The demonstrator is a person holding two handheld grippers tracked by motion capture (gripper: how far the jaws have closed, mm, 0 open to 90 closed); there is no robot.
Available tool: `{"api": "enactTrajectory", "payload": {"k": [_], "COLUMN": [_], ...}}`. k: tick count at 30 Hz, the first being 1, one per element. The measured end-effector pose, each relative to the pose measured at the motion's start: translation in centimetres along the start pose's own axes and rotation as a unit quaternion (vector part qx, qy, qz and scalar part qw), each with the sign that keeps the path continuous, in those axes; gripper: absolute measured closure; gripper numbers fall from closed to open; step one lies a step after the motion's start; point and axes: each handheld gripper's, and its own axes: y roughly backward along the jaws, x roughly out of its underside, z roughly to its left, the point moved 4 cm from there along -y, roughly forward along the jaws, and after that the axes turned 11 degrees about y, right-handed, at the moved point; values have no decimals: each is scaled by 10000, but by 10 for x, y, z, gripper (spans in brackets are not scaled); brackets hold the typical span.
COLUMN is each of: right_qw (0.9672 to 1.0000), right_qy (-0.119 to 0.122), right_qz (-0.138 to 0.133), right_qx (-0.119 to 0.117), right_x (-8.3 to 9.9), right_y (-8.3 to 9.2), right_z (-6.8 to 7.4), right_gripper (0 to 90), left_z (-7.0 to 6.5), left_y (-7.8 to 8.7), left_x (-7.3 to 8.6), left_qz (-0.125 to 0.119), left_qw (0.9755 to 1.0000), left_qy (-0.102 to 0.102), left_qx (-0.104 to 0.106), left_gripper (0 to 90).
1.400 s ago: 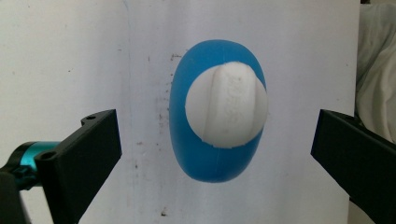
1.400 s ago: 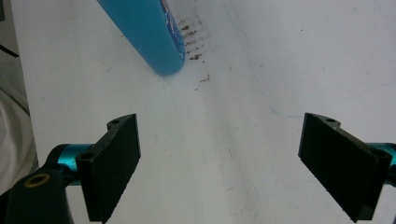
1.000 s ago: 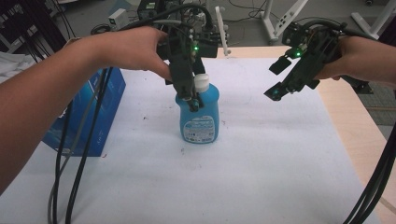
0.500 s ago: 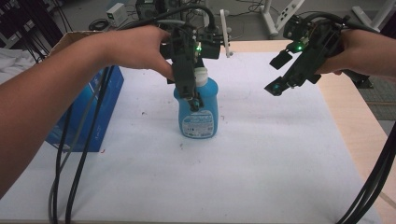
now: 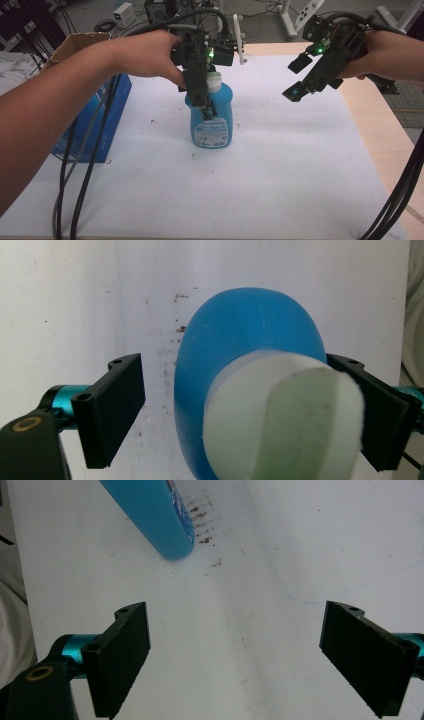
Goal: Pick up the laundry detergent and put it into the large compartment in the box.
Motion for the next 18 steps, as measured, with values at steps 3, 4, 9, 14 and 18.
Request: {"api": "enactTrajectory", "payload": {"k": [3, 4, 9, 14, 18], "right_qw": [10000, 10000, 10000, 10000, 10000], "right_qy": [-7, -11, 8, -13, -8], "right_qz": [11, 8, -21, -18, -11], "right_qx": [3, 7, 24, 20, 21], "right_x": [0, 1, 1, 1, 1], "right_y": [0, 0, 0, 0, 0], "right_z": [0, 0, -1, -1, -1], "right_gripper": [120, 121, 120, 120, 120], "left_z": [1, 1, 1, 1, 0], "left_y": [0, 0, -1, -1, -2], "left_x": [0, 0, 0, 0, 0], "left_qz": [-10, -2, 13, -15, -8], "left_qw": [10000, 10000, 10000, 10000, 10000], "left_qy": [8, 4, -7, -25, -67], "left_qx": [-15, -28, -25, -8, 30], "left_gripper": [143, 143, 170, 205, 250]}}
